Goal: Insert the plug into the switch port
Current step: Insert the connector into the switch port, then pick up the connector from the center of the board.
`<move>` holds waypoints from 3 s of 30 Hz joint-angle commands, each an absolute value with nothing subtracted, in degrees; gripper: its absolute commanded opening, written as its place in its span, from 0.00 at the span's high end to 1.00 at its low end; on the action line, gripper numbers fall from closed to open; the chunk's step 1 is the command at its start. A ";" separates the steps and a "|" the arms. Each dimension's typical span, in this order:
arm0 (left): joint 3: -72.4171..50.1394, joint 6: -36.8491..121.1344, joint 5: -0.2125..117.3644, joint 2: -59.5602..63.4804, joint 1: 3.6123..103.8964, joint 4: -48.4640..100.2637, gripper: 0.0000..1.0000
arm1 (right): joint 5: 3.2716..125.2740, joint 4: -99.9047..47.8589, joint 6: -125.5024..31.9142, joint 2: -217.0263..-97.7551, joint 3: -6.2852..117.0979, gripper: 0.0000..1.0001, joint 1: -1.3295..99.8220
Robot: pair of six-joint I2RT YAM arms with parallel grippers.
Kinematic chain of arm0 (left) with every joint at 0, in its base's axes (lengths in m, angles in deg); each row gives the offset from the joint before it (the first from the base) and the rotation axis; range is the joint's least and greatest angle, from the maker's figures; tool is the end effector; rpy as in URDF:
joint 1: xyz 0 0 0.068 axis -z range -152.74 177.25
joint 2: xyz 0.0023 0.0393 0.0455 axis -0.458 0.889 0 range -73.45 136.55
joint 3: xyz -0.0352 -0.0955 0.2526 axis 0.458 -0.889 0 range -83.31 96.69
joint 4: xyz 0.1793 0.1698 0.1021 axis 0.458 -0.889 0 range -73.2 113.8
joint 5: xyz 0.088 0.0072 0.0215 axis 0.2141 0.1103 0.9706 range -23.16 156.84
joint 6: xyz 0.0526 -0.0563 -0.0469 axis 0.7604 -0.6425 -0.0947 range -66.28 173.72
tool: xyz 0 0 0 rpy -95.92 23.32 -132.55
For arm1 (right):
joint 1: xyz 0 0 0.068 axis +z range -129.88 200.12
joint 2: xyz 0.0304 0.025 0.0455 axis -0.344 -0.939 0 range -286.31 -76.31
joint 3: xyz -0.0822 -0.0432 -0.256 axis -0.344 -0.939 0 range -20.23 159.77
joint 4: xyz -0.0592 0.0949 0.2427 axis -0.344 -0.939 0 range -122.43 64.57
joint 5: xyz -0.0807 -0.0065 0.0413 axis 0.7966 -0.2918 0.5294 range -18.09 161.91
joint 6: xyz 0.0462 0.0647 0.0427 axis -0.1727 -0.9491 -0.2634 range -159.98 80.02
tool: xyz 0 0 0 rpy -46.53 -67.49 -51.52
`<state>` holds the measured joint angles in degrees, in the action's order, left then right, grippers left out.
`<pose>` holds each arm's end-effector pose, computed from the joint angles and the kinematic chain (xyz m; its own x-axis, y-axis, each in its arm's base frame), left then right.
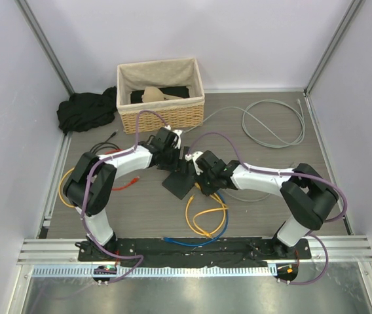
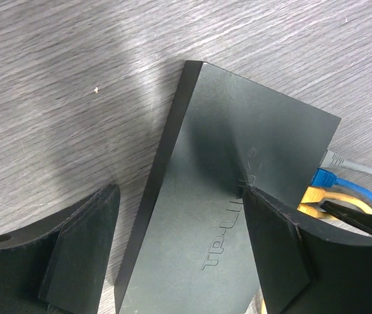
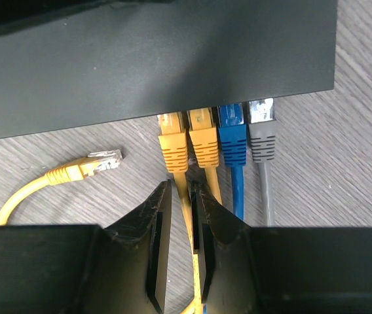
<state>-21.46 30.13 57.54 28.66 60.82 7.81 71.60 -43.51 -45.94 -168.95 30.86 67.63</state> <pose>0.3187 -0.2271 0.1270 -0.8832 0.1121 -0.4554 0.2914 0.8920 -0.3455 0.2280 0.2495 0.1216 -0.6565 -0.5628 -0.5022 -0.6747 0.7359 0.0572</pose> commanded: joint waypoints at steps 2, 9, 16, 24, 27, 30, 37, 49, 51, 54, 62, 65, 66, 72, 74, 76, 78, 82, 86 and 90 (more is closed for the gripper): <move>-23.54 28.85 54.27 30.00 60.92 8.24 0.19 | 71.03 -41.07 -45.34 -170.35 31.01 0.75 67.67; -24.68 27.89 52.60 31.93 62.93 8.50 0.20 | 71.65 -38.87 -45.61 -171.32 31.27 0.88 67.67; -26.00 25.07 50.58 32.99 67.41 9.29 0.26 | 70.16 -36.16 -46.48 -168.95 32.51 0.99 67.67; -29.69 19.09 44.60 33.08 71.73 15.09 0.33 | 71.65 -29.83 -48.24 -167.62 36.63 0.99 67.67; -30.22 18.48 43.37 32.03 72.34 15.88 0.33 | 73.76 -28.95 -48.15 -168.33 39.26 0.99 67.58; -30.84 17.69 41.62 31.15 72.43 17.11 0.33 | 74.63 -26.66 -48.50 -169.12 40.50 0.99 67.58; -29.00 21.54 45.47 30.44 71.73 15.10 0.31 | 73.68 -25.78 -49.38 -170.35 38.49 0.99 67.49; -26.44 26.39 55.04 26.76 63.04 5.79 0.15 | 69.36 -28.24 -52.20 -168.07 28.11 0.71 67.93; -25.31 27.70 58.29 22.91 61.28 3.59 0.13 | 69.89 -29.11 -51.32 -166.58 28.11 0.61 68.02; -21.98 31.30 64.54 19.03 58.11 -3.51 0.11 | 70.42 -30.44 -50.53 -163.25 27.32 0.50 67.93; -14.31 42.64 75.44 17.00 54.41 -19.61 0.09 | 70.25 -32.99 -49.47 -154.37 24.08 0.29 67.93; -16.50 43.00 76.07 16.21 54.50 -22.43 0.13 | 69.63 -32.46 -49.47 -151.56 22.49 0.27 67.93; -17.90 42.83 77.02 16.03 54.41 -23.04 0.13 | 69.63 -32.11 -49.47 -150.85 22.14 0.27 67.93; -21.87 42.47 80.02 16.37 53.10 -23.31 0.22 | 68.49 -31.14 -48.95 -148.91 20.82 0.26 67.93; -21.87 42.74 79.32 17.77 52.05 -23.66 0.24 | 68.22 -30.97 -49.12 -149.00 20.82 0.26 67.93; -21.52 42.91 79.14 18.57 50.73 -24.02 0.25 | 68.05 -30.79 -49.03 -148.91 20.73 0.26 67.93; -21.08 43.53 77.30 20.23 48.89 -23.93 0.27 | 67.96 -30.53 -49.03 -148.91 20.38 0.26 67.93; -20.03 44.40 72.91 23.49 45.81 -25.51 0.32 | 68.13 -30.35 -48.86 -148.56 20.11 0.26 67.93; -19.50 44.76 69.22 25.95 43.87 -26.39 0.35 | 68.40 -30.35 -48.77 -147.94 19.85 0.26 67.93; -18.80 44.49 65.36 28.77 43.60 -27.79 0.47 | 68.22 -30.26 -48.59 -148.03 19.94 0.26 68.02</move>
<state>-21.16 43.72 71.13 27.00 43.72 -25.39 68.60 -32.72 -49.32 -149.80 19.65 67.76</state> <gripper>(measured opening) 0.582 0.739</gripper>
